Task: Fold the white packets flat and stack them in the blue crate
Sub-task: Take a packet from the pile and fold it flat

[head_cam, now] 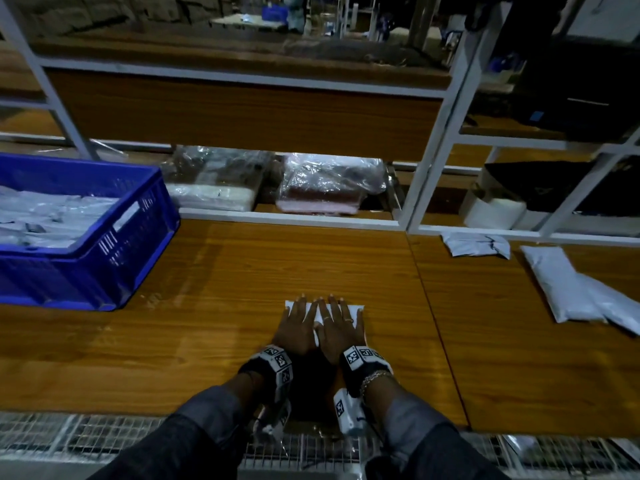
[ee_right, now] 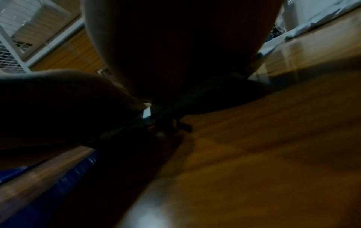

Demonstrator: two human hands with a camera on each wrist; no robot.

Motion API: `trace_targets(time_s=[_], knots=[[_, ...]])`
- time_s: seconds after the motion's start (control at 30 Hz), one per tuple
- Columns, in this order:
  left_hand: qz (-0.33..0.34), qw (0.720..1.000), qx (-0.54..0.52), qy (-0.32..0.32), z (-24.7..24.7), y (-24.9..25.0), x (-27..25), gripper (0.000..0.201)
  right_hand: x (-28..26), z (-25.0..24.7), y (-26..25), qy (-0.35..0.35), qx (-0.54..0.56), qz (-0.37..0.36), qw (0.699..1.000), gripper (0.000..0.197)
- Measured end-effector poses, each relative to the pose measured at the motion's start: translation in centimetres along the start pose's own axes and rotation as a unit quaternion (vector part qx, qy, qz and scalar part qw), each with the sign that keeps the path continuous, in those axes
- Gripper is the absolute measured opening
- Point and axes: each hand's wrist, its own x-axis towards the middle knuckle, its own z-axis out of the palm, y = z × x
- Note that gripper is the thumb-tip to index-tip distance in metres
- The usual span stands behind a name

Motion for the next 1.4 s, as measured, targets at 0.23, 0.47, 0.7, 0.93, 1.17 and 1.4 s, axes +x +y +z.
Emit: trace_targets(time_s=[0.23, 0.47, 0.7, 0.93, 1.17, 1.4], knots=[[-0.034, 0.999, 0.005, 0.022, -1.9, 0.9, -1.9, 0.070, -1.5, -0.8, 2.6, 0.022, 0.100, 0.036, 0.994, 0.069], [-0.030, 0.998, -0.023, 0.055, 2.1, -0.3, 0.3, 0.059, -1.0, 0.0, 2.6, 0.017, 0.091, 0.061, 0.994, 0.073], [-0.063, 0.998, -0.010, 0.003, -0.7, 0.3, -1.0, 0.070, -0.7, -1.4, 2.4, -0.041, 0.046, 0.072, 0.996, 0.073], [0.009, 0.999, 0.046, -0.007, -1.0, 1.8, -1.0, 0.058, -1.7, -1.9, -0.6, -0.013, -0.031, -0.010, 0.999, 0.058], [0.019, 0.998, -0.054, -0.028, 0.2, 1.0, 0.0, 0.071, -1.3, -0.8, -0.6, 0.018, -0.019, 0.007, 1.000, 0.059], [-0.001, 0.999, -0.039, 0.021, -1.5, -0.6, -1.7, 0.070, -1.0, -2.7, 1.4, -0.040, 0.029, 0.039, 0.998, 0.067]])
